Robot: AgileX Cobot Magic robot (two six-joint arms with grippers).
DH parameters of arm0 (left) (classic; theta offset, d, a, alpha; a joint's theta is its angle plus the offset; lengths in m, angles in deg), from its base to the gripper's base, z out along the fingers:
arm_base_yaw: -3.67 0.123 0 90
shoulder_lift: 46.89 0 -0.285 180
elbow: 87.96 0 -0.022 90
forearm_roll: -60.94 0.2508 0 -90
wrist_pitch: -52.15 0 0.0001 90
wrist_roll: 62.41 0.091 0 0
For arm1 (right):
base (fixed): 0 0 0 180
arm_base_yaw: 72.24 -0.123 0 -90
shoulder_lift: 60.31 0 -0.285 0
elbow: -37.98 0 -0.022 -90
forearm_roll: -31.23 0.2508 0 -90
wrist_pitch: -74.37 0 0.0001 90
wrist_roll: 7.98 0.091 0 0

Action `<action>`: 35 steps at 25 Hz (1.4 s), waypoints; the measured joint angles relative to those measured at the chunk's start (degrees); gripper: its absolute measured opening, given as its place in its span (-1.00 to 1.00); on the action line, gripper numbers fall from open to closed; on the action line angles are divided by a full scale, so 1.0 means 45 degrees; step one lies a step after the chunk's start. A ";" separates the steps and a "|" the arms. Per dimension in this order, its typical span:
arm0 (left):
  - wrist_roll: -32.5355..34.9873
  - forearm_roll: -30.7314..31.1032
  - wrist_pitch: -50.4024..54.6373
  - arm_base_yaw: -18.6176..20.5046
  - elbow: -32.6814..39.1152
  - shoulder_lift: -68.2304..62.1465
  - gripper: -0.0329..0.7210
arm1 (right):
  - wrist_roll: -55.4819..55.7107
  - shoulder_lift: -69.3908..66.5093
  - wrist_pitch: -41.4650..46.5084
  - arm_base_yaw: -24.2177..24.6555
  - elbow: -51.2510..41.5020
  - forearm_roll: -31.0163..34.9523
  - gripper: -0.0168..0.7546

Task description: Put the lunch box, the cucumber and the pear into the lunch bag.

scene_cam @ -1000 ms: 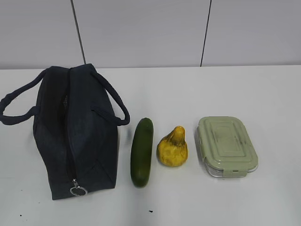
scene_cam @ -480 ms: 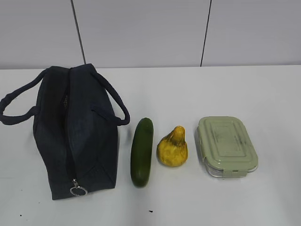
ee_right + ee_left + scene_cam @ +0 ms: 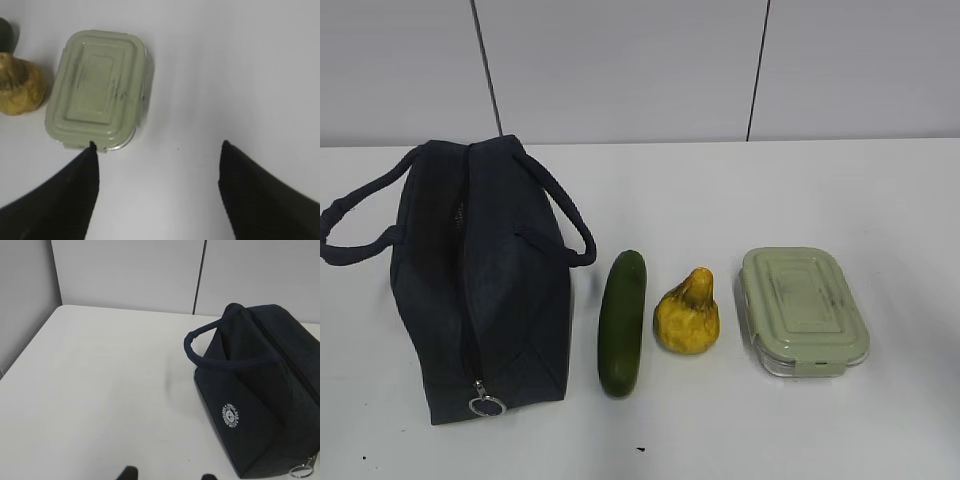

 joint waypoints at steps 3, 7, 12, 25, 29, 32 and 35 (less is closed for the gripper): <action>0.0000 0.0000 0.0000 0.0000 0.0000 0.0000 -0.26 | 0.0000 -0.1021 -0.0657 0.0000 0.0465 -0.0524 0.53; 0.0000 0.0000 0.0000 0.0000 0.0000 0.0000 -0.26 | 0.0000 -0.1841 -0.0891 0.0000 0.0833 -0.1081 0.53; 0.0000 0.0000 -0.0005 0.0000 0.0000 0.0000 -0.26 | 0.0000 -0.2477 -0.1091 0.0000 0.1410 -0.1139 0.53; 0.0000 0.0000 -0.0005 0.0000 0.0000 0.0000 -0.26 | -0.2566 -0.6299 -0.0437 0.1176 0.3951 0.2872 0.17; 0.0000 0.0000 -0.0005 0.0000 0.0000 0.0000 -0.26 | -0.5326 -0.7403 0.0573 0.1692 0.4537 0.6139 -0.01; 0.0000 0.0000 -0.0005 0.0000 0.0000 0.0000 -0.26 | -0.7005 -0.8052 0.1334 0.2377 0.4680 0.7870 -0.07; 0.0000 0.0000 -0.0005 0.0000 0.0000 0.0000 -0.26 | -0.8342 -0.8549 0.1958 0.3230 0.4700 0.9084 -0.09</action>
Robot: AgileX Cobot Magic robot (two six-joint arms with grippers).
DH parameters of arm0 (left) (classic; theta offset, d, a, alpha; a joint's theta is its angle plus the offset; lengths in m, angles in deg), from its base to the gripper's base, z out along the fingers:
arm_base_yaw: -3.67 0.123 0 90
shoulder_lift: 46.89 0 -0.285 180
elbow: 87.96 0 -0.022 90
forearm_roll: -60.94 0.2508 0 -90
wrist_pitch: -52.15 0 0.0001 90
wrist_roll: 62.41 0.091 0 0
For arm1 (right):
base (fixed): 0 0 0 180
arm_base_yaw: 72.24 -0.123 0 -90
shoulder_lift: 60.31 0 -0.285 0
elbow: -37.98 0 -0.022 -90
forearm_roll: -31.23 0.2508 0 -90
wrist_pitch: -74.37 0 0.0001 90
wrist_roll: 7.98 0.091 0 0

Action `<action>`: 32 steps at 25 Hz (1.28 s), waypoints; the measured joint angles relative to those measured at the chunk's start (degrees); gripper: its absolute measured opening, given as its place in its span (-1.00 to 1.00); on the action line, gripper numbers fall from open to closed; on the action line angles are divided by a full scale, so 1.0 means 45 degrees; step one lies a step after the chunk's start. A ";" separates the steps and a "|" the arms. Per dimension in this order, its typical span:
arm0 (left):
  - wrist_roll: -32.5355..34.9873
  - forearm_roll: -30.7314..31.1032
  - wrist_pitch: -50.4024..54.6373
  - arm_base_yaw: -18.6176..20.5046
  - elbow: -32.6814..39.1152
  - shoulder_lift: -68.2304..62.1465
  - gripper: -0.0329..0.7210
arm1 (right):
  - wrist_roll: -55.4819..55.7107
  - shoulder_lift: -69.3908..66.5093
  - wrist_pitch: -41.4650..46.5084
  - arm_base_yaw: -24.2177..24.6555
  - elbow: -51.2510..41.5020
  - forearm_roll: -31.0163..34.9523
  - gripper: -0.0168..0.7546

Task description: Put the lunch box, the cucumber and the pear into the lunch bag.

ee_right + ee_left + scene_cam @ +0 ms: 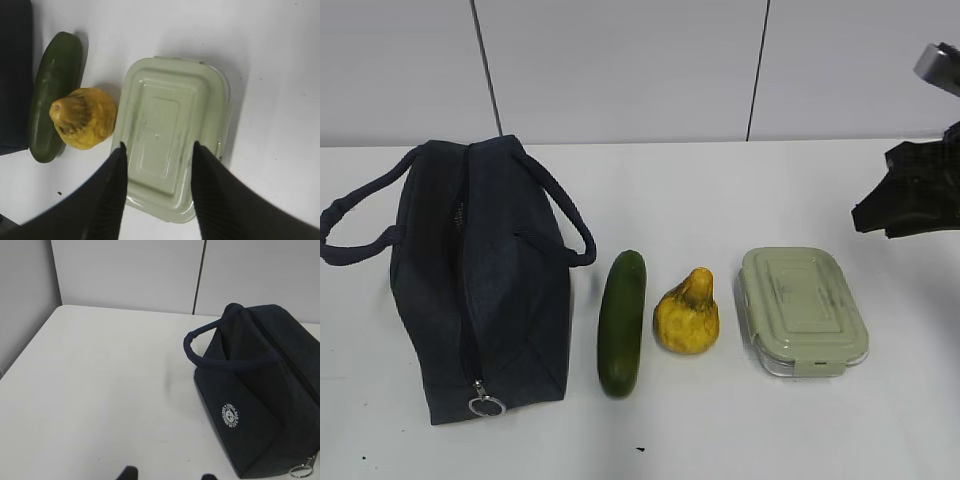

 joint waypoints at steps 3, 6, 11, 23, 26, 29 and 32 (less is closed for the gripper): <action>0.0000 0.0000 0.0000 0.0000 0.0000 0.0000 -0.26 | -0.0646 -0.0563 0.0207 0.0829 0.0000 0.0746 -0.09; 0.0000 0.0000 0.0000 0.0000 0.0000 0.0000 -0.26 | -0.1569 -0.1307 0.0640 0.1391 0.0031 0.1427 -0.09; 0.0000 0.0000 0.0000 0.0000 0.0000 0.0000 -0.26 | -0.3386 -0.2785 0.2199 0.1779 0.0056 0.2593 -0.09; 0.0000 0.0000 0.0000 0.0000 0.0000 0.0000 -0.26 | -0.4053 -0.4068 0.2604 0.1854 -0.0255 0.2578 -0.10; 0.0000 0.0000 0.0000 0.0000 0.0000 0.0000 -0.26 | -0.4057 -0.4068 0.2649 0.1854 -0.0176 0.2374 -0.10; 0.0000 0.0000 0.0000 0.0000 0.0000 0.0000 -0.26 | -0.4080 -0.4068 0.3122 0.1854 -0.0004 0.2309 -0.10; 0.0000 0.0000 0.0000 0.0000 0.0000 0.0000 -0.26 | -0.4105 -0.4068 0.3556 0.1854 0.0267 0.2120 -0.14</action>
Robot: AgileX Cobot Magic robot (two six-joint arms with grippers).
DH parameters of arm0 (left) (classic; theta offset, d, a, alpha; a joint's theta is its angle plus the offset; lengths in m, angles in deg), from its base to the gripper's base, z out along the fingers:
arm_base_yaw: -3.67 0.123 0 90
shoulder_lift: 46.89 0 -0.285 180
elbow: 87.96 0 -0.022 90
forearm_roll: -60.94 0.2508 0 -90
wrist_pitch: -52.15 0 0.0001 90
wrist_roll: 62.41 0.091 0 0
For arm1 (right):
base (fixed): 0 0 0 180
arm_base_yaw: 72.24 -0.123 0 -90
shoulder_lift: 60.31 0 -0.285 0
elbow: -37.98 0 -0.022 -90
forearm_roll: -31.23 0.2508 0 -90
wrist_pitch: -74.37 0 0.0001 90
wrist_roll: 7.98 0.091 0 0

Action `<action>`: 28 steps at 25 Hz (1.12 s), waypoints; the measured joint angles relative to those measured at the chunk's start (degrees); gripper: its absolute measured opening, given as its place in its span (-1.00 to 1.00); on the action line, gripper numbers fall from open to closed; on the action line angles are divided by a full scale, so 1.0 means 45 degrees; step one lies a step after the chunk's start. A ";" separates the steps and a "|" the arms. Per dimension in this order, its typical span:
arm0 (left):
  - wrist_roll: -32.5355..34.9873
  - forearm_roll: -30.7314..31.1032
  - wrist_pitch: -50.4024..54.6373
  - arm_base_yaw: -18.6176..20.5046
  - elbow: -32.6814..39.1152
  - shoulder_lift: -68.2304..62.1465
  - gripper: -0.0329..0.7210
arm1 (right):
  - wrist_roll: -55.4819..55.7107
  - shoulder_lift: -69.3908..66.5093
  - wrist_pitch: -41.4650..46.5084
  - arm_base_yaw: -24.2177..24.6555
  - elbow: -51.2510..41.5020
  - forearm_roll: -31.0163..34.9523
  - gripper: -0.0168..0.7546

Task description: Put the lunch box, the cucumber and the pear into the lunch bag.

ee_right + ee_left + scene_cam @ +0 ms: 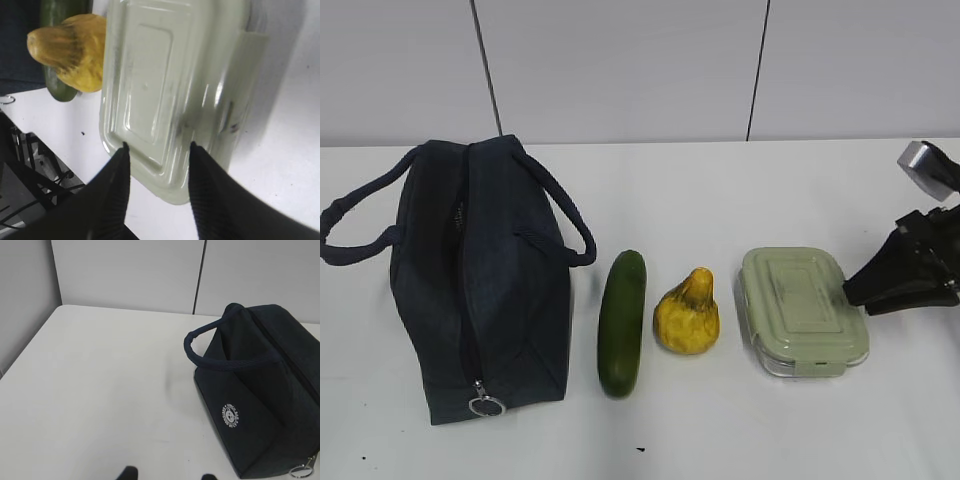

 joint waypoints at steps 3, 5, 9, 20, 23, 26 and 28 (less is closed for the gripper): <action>0.0000 0.0000 0.0000 0.0000 0.0000 0.0000 -0.26 | 0.0203 0.0000 0.0022 0.0000 0.0288 -0.0466 -0.09; 0.0000 0.0000 0.0000 0.0000 0.0000 0.0000 -0.26 | 0.0437 0.0000 0.0051 0.0000 0.0406 -0.0868 0.01; 0.0000 0.0000 0.0000 0.0000 0.0000 0.0000 -0.26 | 0.0584 -0.0048 0.0075 0.0000 0.0484 -0.1091 0.42; 0.0000 0.0000 0.0000 0.0000 0.0000 0.0000 -0.26 | 0.0633 -0.2261 0.0102 0.0000 0.1674 -0.0301 0.62; 0.0000 0.0000 0.0000 0.0000 0.0000 0.0000 -0.26 | 0.0484 -0.2769 0.0102 0.0000 0.1785 -0.0082 0.62; 0.0000 0.0000 0.0000 0.0000 0.0000 0.0000 -0.26 | 0.0206 -0.3049 0.0151 0.0000 0.1785 0.0396 0.62; 0.0000 0.0000 0.0000 0.0000 0.0000 0.0000 -0.26 | 0.0056 -0.3072 0.0168 0.0000 0.1797 0.0545 0.62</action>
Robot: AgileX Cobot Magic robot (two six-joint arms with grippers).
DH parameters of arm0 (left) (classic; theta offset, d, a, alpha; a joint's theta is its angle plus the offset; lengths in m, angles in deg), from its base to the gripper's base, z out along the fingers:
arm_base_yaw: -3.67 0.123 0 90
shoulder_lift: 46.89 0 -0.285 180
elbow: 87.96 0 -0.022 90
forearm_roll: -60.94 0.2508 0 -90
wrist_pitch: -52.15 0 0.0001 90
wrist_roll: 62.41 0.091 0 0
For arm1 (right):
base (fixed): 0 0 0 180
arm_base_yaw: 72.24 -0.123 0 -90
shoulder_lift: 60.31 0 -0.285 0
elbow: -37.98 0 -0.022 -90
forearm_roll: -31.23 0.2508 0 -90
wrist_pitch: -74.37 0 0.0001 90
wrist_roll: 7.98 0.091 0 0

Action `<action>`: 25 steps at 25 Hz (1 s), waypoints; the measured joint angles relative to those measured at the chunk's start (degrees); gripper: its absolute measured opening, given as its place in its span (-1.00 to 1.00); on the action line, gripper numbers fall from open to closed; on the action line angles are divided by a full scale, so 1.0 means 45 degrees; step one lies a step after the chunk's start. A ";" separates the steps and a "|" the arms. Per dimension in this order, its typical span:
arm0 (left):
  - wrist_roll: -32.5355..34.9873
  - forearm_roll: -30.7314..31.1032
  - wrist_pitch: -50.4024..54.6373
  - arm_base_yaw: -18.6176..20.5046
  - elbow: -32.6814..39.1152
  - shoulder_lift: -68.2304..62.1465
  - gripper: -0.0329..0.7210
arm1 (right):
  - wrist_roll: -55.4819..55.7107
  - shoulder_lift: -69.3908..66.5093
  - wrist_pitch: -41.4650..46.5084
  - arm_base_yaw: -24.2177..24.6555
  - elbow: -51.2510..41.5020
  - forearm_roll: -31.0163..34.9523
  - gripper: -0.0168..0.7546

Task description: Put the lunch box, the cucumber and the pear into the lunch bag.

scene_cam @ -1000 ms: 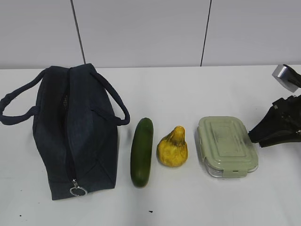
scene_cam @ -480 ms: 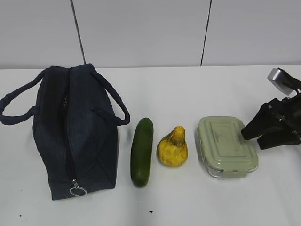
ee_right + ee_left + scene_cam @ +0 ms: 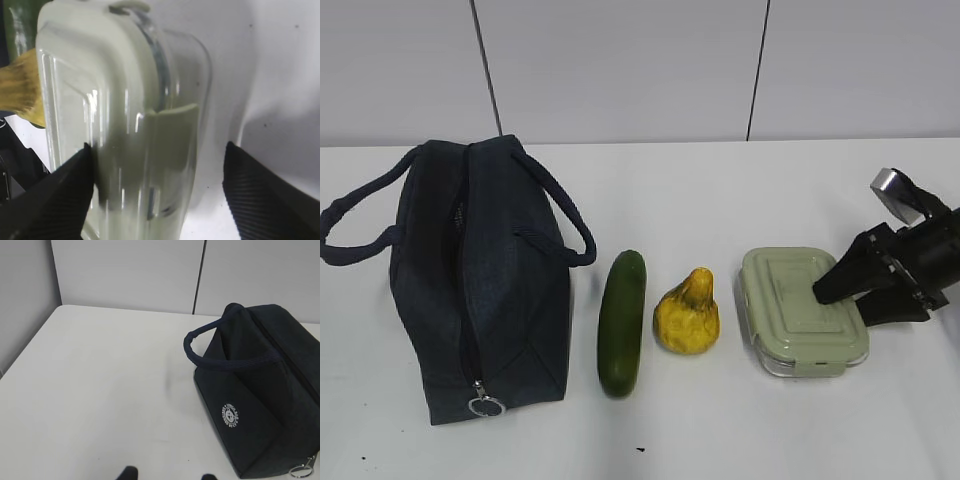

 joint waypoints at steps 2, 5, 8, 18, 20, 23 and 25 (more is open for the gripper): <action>0.0000 0.0000 0.0000 0.0000 0.0000 0.0000 -0.26 | -0.0236 -0.0029 0.0000 0.0008 0.0000 0.0097 0.62; 0.0000 0.0000 0.0000 0.0000 0.0000 0.0000 -0.26 | -0.0365 -0.0080 0.0000 0.0008 0.0018 0.0251 0.59; 0.0000 0.0000 0.0000 0.0000 0.0000 0.0000 -0.26 | -0.0421 -0.0285 0.0058 0.0031 0.0018 0.0424 0.57; 0.0000 0.0000 0.0000 0.0000 0.0000 0.0000 -0.26 | -0.0673 -0.0468 0.0464 0.0059 0.0048 0.0873 0.15; 0.0000 0.0000 0.0000 0.0000 0.0000 0.0000 -0.26 | -0.0673 -0.0468 0.0464 0.0059 0.0048 0.0943 0.11; 0.0000 0.0000 0.0000 0.0000 0.0000 0.0000 -0.26 | -0.0673 -0.0468 0.0464 0.0059 0.0048 0.0943 0.09; 0.0000 0.0000 0.0000 0.0000 0.0000 0.0000 -0.26 | -0.0673 -0.0468 0.0464 0.0059 0.0048 0.0953 0.09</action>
